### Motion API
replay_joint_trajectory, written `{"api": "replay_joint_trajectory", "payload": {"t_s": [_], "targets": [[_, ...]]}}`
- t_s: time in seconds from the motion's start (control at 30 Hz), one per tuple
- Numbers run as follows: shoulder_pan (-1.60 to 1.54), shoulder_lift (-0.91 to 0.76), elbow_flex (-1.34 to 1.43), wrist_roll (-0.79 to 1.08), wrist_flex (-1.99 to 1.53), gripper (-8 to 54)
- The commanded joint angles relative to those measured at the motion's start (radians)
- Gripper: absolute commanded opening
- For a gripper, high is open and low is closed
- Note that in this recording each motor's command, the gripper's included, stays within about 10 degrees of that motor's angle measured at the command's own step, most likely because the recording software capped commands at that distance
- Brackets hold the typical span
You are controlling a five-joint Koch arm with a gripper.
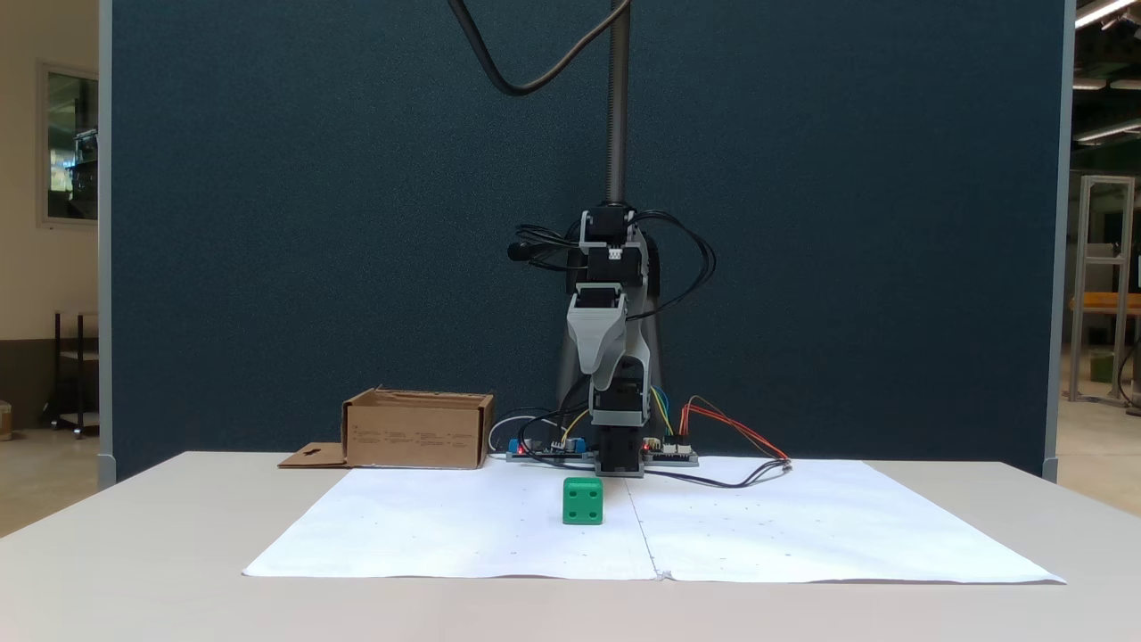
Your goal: Grasp a green dice and put it in the bin.
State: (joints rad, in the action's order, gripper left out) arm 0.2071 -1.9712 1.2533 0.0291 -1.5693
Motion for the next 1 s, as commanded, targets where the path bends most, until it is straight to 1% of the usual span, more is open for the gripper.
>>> {"api": "replay_joint_trajectory", "payload": {"t_s": [0.0, 0.07, 0.3, 0.47, 0.6, 0.97], "targets": [[0.011, 0.002, -0.074, 0.067, -0.026, 43.2], [0.021, 0.035, -0.094, 0.077, -0.025, 43.2], [0.069, 0.115, -0.098, 0.235, 0.014, 43.5], [0.101, 0.143, -0.098, 0.333, 0.06, 44.3], [0.11, 0.156, -0.098, 0.342, 0.078, 44.3], [0.124, 0.261, -0.098, 0.336, 0.112, 44.3]]}}
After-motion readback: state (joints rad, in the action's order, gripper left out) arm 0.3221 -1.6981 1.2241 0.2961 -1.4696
